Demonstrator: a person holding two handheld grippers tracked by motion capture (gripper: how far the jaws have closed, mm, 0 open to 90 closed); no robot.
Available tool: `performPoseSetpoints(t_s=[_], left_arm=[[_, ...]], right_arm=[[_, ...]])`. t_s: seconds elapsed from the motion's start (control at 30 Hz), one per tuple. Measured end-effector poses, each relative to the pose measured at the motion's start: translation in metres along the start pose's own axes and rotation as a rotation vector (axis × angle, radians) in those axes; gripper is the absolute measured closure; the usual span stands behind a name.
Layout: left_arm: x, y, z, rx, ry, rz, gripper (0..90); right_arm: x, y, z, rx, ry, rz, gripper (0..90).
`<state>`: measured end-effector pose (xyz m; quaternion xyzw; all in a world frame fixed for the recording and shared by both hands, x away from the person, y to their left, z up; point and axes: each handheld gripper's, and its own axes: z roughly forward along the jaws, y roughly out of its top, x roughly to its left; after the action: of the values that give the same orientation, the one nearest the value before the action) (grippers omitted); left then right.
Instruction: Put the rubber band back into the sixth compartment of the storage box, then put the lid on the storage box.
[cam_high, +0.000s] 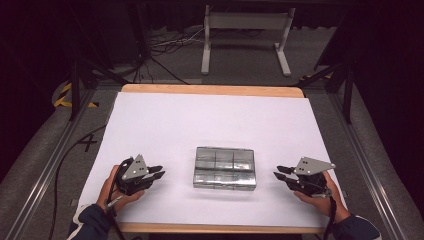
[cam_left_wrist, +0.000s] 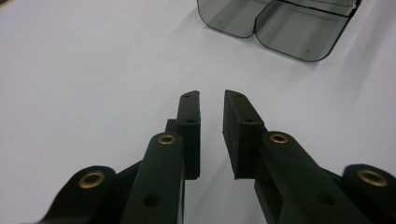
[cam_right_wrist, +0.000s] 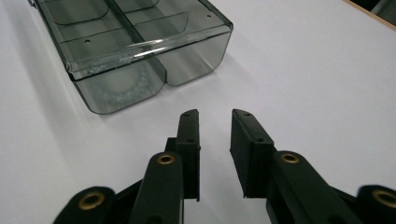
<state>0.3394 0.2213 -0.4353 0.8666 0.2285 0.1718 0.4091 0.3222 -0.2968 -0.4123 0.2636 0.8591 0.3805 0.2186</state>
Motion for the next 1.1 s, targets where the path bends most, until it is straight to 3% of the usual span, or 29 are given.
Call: performPoseSetpoints(t_s=[0.87,1.1], left_arm=[[0.016,-0.038,-0.036,0.018,0.076,-0.057,62.6],[0.018,-0.045,-0.041,0.005,0.066,-0.08,55.1]], right_arm=[[-0.015,-0.036,-0.029,0.003,-0.102,0.087,60.1],[-0.017,-0.046,-0.035,0.006,-0.129,0.113,56.1]])
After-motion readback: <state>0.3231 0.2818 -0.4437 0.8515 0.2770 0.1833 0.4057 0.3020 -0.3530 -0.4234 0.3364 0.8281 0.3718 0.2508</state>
